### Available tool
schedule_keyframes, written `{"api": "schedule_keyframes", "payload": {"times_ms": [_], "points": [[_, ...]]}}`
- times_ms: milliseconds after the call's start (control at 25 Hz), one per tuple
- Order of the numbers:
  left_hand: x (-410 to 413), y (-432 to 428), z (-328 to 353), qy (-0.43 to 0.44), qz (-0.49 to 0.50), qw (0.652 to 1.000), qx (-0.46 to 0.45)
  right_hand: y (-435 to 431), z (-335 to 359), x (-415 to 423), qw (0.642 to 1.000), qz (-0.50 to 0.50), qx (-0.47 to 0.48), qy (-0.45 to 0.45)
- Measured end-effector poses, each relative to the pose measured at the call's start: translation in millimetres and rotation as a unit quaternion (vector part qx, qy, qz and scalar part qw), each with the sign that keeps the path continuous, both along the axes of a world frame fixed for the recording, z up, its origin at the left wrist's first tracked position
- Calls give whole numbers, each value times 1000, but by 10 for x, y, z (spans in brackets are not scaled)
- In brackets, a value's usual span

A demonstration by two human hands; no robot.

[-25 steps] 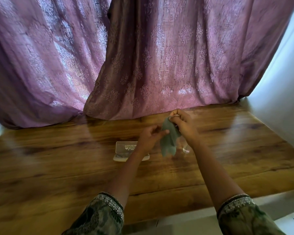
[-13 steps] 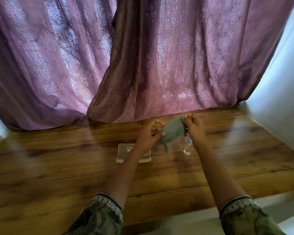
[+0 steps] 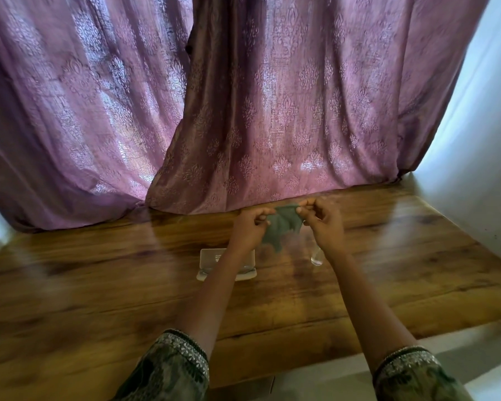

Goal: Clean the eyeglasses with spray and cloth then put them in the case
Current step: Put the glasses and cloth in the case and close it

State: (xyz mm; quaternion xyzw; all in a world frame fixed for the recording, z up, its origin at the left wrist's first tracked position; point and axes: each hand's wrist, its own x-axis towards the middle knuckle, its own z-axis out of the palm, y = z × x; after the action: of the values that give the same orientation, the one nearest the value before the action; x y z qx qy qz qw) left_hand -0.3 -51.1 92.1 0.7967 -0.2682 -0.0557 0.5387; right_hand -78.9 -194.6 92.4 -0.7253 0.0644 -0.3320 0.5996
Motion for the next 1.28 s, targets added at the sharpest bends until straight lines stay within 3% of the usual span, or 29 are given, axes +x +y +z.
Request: {"api": "schedule_keyframes", "payload": {"times_ms": [200,360,440,640,800,920,1120,1280], "points": [[-1,-25,121,42,46,998,-10,206,2,-34,992,33,-116,31],[-57,-36,191,61,61,994,-73,326,-116,15,957,-5,-290,18],[-64,-29,190,71,69,991,-90,359,-133,4,949,-2,-315,15],[-42,14,183,31,61,994,-87,202,-57,-31,996,-46,-79,-14],[-55,16,169,14,-15,995,-94,110,-80,25,986,112,93,86],[-55,47,163,21,-25,994,-107,44,-99,2,972,169,106,125],[-46,74,143,40,-4,989,-141,86,-41,-30,968,129,190,99],[-7,92,157,29,-47,992,-110,146,87,-53,974,156,97,131]]}}
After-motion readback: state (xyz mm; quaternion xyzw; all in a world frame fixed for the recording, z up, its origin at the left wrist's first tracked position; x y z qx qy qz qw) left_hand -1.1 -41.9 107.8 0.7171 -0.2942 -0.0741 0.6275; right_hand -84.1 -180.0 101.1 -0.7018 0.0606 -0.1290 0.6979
